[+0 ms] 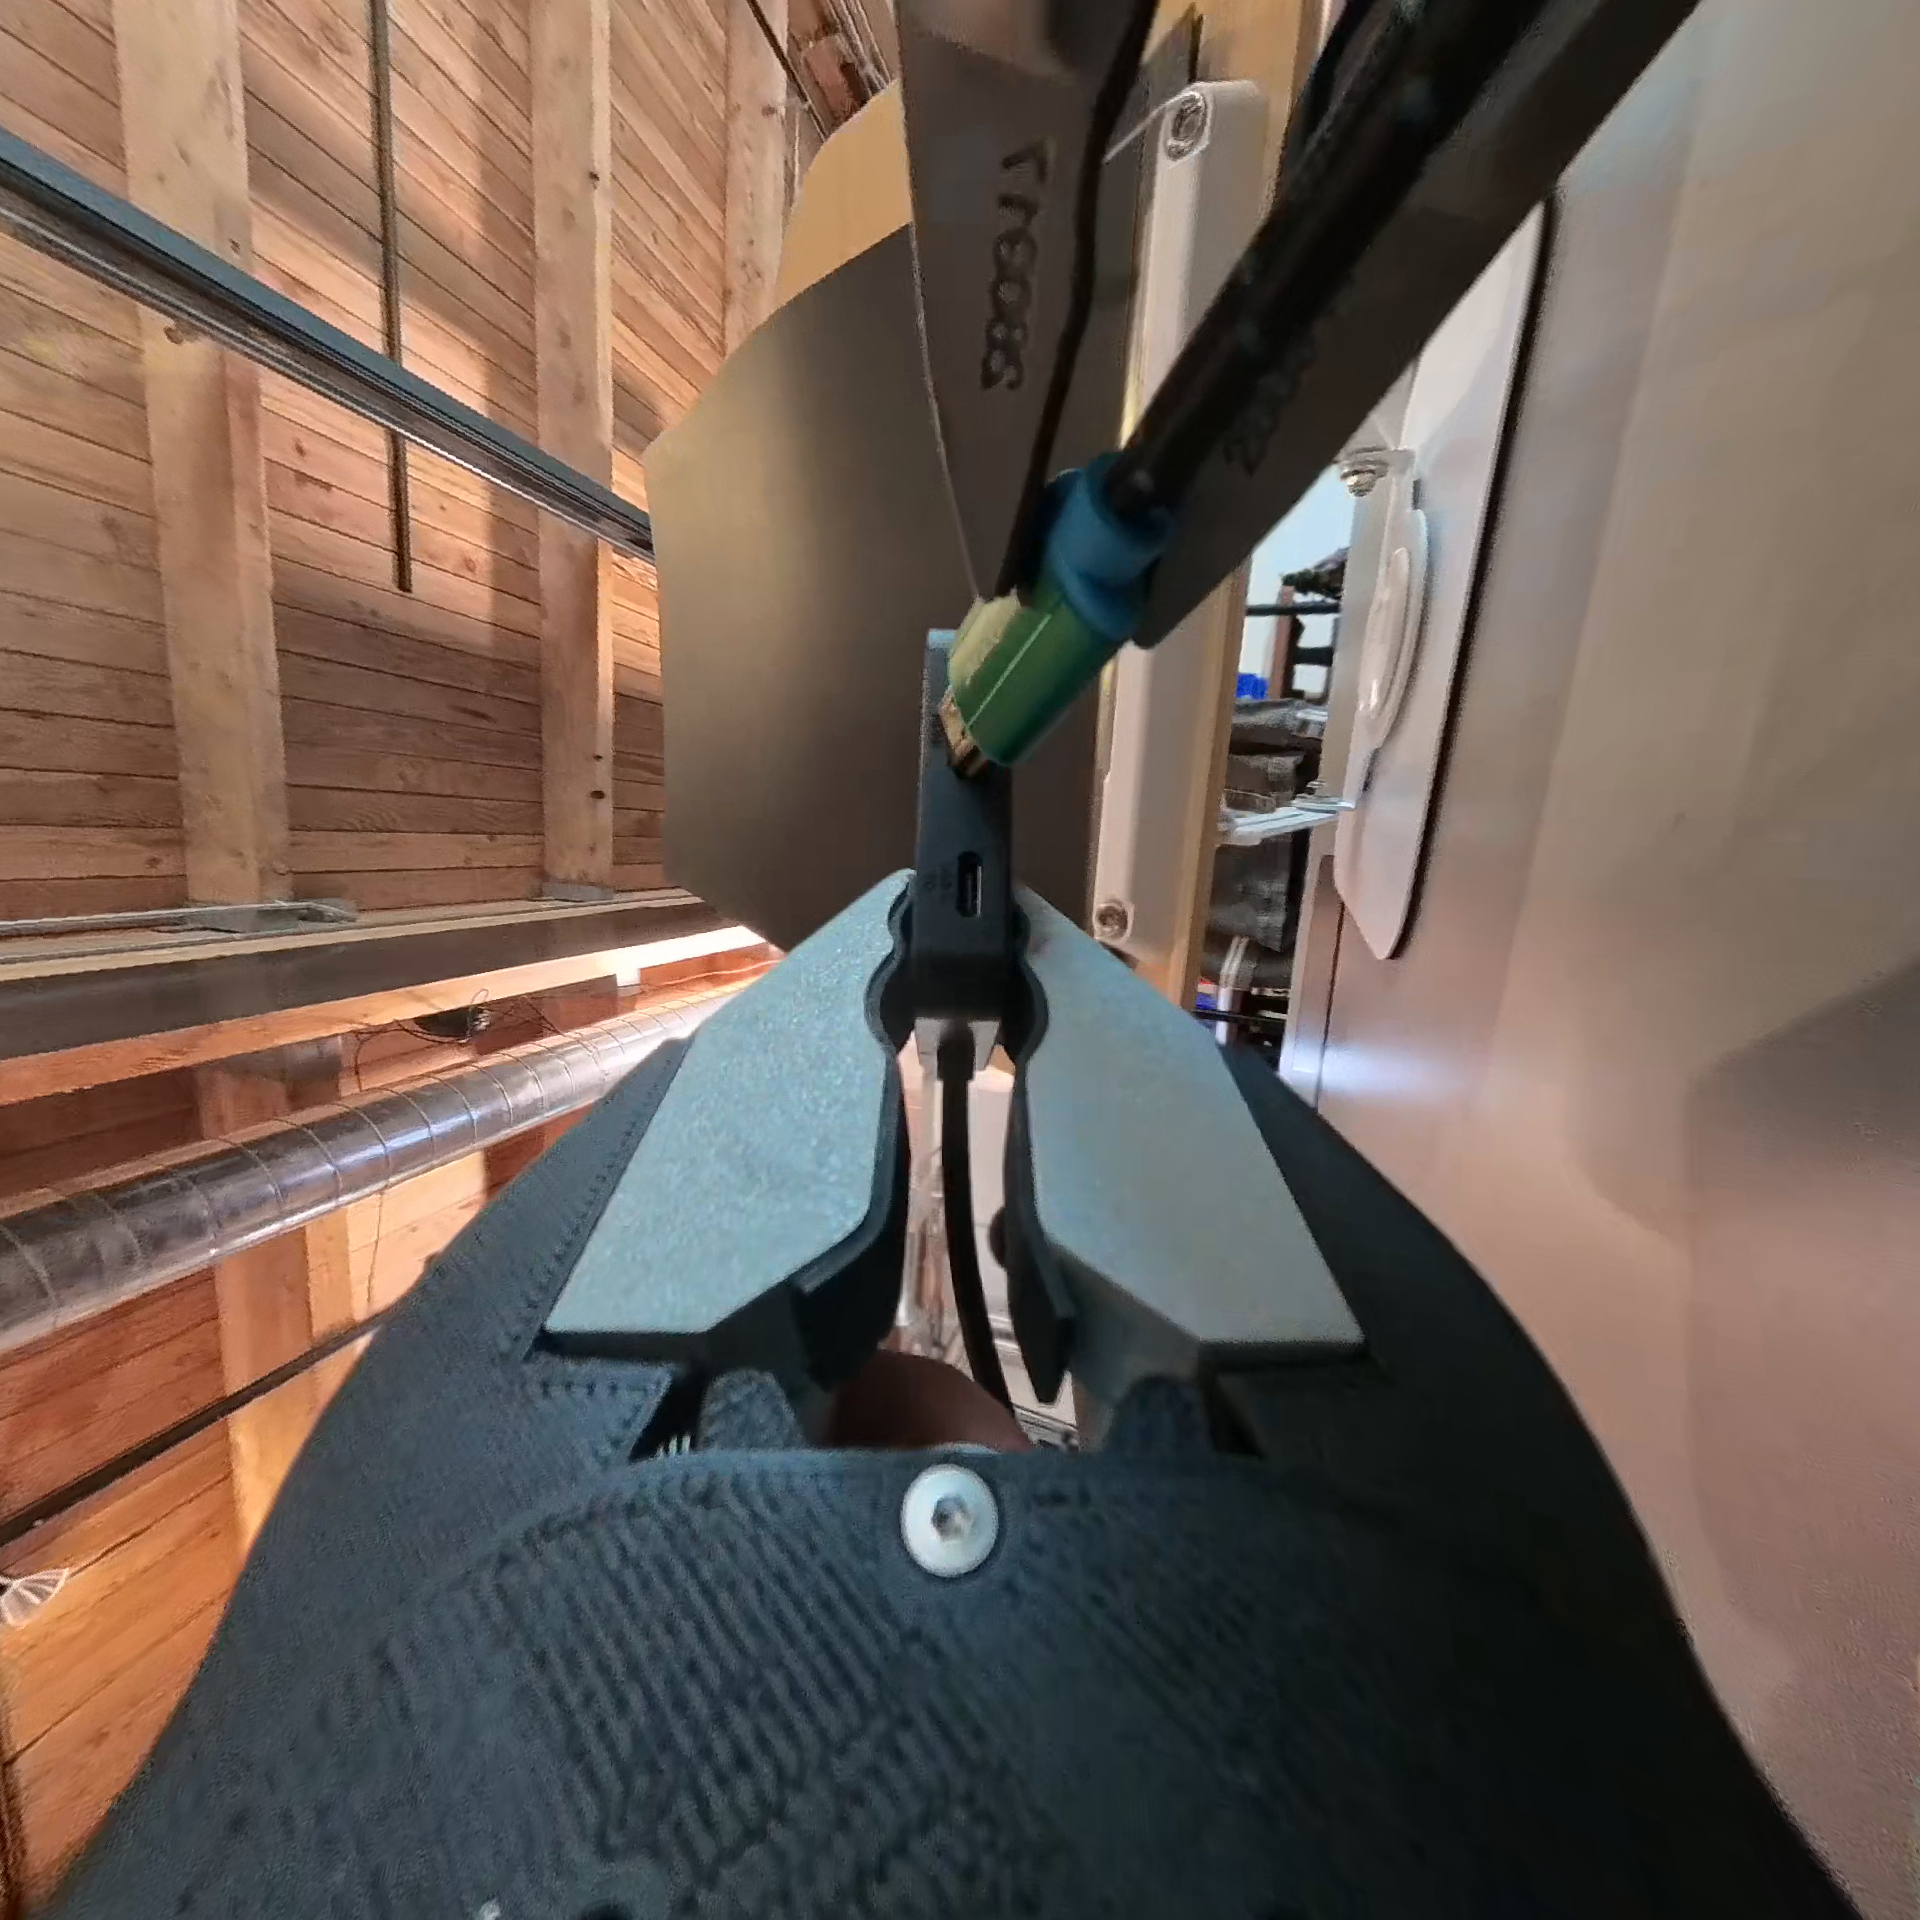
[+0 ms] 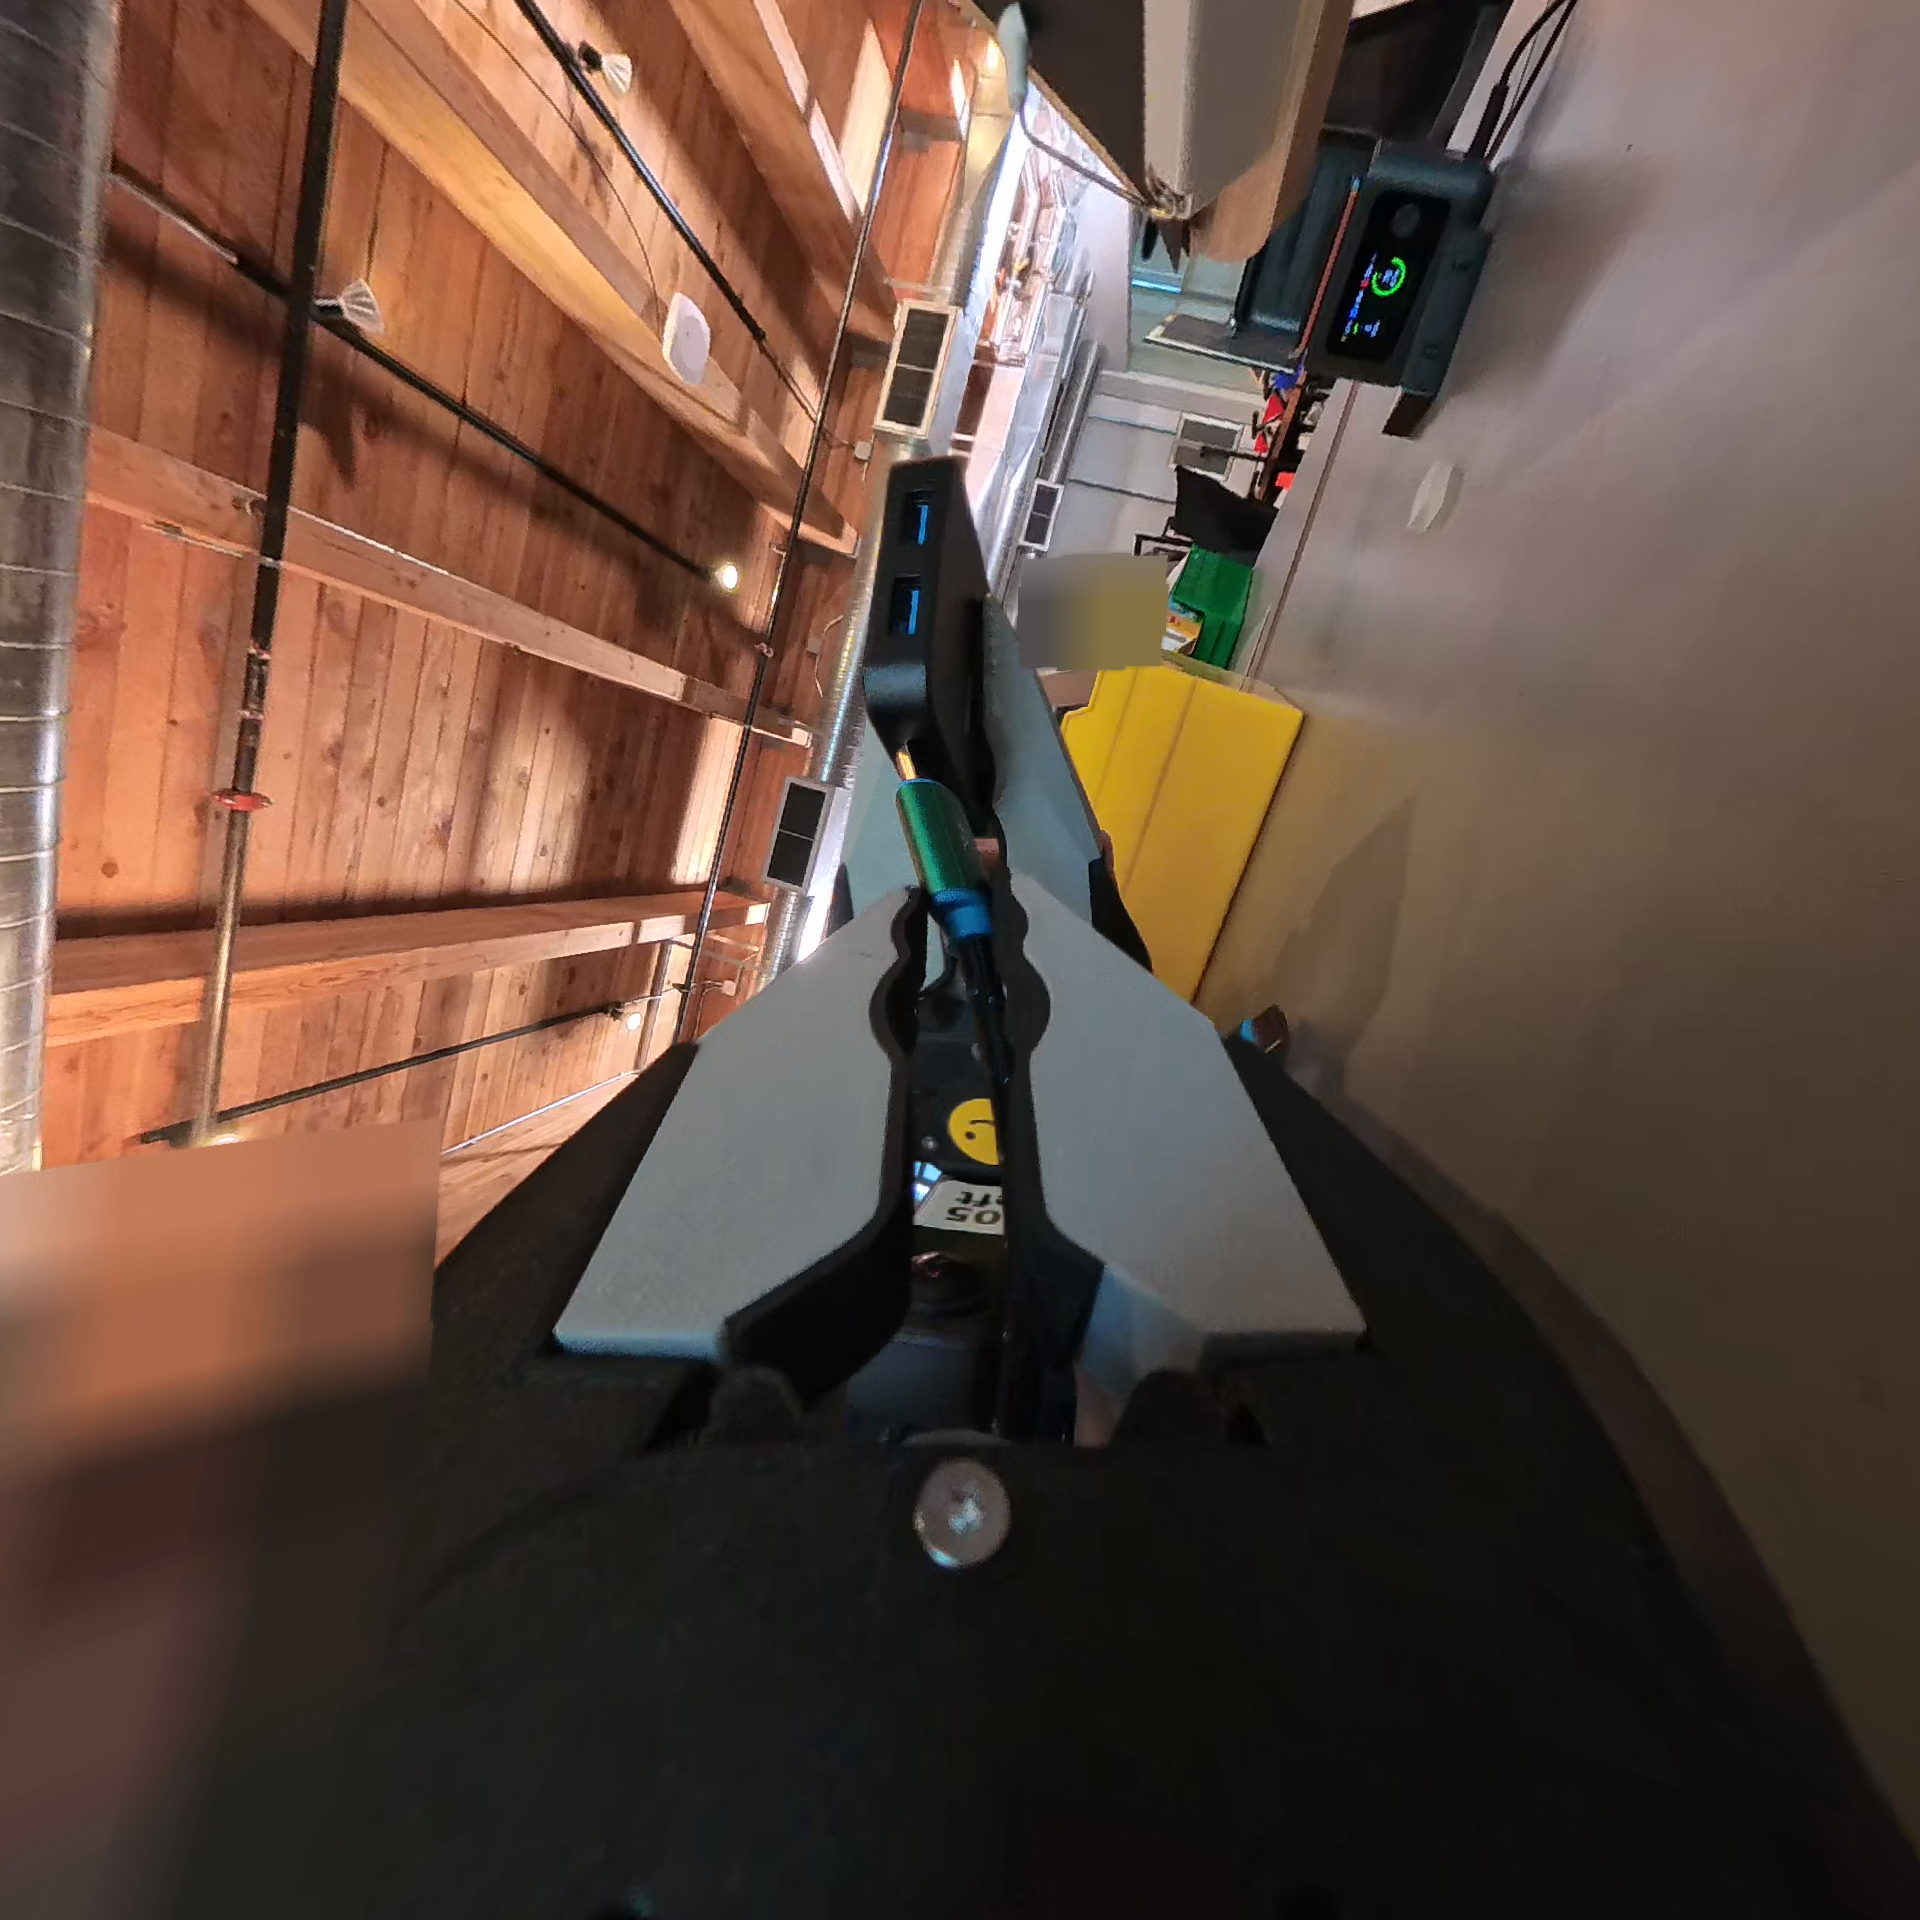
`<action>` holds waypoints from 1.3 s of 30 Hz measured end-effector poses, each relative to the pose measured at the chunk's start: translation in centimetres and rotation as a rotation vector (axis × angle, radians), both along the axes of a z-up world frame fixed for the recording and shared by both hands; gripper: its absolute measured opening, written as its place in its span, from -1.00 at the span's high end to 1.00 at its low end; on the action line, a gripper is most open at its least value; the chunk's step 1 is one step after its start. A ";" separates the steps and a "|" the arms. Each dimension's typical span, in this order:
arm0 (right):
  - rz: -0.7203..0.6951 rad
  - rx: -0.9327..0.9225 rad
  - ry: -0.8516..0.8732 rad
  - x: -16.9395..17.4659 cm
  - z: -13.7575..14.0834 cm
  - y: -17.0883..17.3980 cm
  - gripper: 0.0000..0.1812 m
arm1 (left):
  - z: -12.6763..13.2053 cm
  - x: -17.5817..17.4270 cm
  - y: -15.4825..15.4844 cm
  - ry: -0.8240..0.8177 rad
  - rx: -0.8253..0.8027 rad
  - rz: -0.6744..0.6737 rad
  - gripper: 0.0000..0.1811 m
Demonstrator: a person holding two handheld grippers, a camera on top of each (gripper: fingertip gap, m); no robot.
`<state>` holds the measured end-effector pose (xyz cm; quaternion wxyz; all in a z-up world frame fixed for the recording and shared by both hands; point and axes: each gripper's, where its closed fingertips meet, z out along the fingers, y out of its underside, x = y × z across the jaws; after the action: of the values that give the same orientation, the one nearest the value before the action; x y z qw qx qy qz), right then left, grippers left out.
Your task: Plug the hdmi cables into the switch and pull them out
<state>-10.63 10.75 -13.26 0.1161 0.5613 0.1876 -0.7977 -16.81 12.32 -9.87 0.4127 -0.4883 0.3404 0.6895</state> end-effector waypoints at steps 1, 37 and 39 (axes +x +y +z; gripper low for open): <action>0.003 0.000 0.007 0.0 0.1 -0.1 0.90 | 0.2 0.0 -0.1 0.017 0.009 0.001 0.89; 0.133 -0.040 0.134 1.4 3.0 -1.9 0.91 | 3.9 2.5 -2.6 0.224 0.086 -0.074 0.89; 0.152 -0.050 0.121 1.5 2.7 -1.9 0.91 | 3.6 2.7 -2.9 0.251 0.074 -0.074 0.89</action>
<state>-9.11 8.83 -10.55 0.1789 0.4930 0.2163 -0.8235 -14.13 9.46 -6.30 0.4097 -0.3698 0.3813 0.7416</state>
